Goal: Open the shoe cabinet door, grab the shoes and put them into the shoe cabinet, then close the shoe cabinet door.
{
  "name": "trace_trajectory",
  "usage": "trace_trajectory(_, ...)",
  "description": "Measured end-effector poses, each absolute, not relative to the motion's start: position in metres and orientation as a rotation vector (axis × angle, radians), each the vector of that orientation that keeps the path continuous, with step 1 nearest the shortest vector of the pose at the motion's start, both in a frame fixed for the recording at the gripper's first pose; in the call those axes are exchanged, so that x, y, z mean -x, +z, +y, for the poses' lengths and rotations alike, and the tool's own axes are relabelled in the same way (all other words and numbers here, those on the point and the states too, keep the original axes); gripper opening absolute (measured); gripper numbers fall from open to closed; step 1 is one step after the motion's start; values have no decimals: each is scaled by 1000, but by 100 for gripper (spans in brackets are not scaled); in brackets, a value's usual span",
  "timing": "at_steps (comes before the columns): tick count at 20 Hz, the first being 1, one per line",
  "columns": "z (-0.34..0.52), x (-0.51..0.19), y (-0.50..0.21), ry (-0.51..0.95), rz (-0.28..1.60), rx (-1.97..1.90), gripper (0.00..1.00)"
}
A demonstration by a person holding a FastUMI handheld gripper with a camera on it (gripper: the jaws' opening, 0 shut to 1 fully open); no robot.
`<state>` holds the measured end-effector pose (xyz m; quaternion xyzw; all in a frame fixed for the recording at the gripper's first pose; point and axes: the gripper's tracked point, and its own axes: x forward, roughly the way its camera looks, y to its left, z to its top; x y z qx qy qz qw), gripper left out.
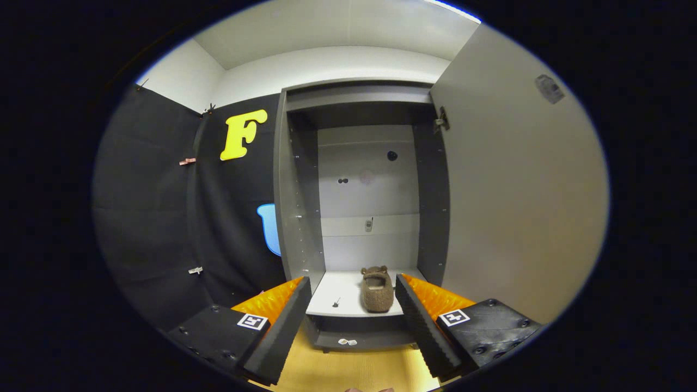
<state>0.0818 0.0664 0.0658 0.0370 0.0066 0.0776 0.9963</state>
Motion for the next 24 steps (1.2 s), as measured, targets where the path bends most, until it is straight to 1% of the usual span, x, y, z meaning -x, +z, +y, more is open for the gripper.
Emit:
trace_trajectory(5, 24, -15, 77, 173, -32, -8, 99)
trace_trajectory(12, -50, 54, 81, 175, 4, -13, 97)
trace_trajectory(14, -85, 66, 81, 135, 17, -29, 97)
trace_trajectory(18, -169, 75, 78, -23, 26, -123, 98)
trace_trajectory(20, -203, 70, 71, -79, 39, -134, 98)
trace_trajectory(24, -244, 51, 48, -125, 79, -124, 98)
